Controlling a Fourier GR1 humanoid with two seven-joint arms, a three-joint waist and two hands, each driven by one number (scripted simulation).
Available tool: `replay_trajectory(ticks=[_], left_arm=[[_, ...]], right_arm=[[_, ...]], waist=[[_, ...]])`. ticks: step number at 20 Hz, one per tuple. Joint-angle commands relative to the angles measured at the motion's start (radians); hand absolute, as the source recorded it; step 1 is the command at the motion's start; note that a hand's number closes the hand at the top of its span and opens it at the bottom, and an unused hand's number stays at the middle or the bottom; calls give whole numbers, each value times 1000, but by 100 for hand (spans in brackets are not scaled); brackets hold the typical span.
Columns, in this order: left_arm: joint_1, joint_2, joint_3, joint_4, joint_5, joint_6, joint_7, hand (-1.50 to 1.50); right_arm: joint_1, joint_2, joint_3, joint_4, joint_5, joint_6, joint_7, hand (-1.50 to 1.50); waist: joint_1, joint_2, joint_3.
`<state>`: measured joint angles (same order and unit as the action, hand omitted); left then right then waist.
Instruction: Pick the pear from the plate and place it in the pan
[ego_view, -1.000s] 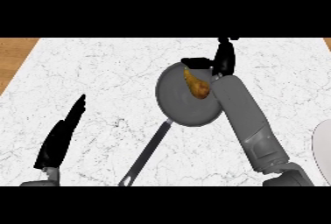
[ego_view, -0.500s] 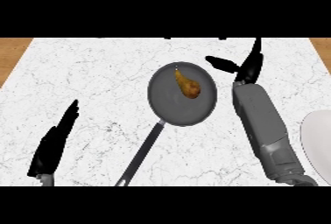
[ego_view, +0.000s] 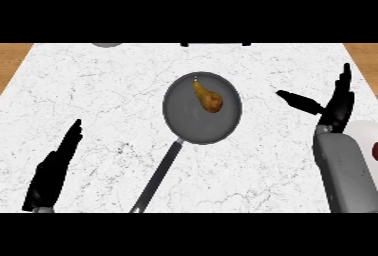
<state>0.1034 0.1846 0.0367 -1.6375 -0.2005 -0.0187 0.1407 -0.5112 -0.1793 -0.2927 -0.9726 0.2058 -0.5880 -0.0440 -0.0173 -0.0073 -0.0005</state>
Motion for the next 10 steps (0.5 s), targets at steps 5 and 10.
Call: replay_trajectory(ticks=[5,10], left_arm=[[-24,-8,7,14,-7,-8,10,0],[-15,-18,3,-28,-13,-19,36,0]], right_arm=[[332,-114,10,-392,-66,182,95,-150],[414,-168,-47,-469,-139,280,91,-150]], waist=[[3,3,0],[14,6,0]])
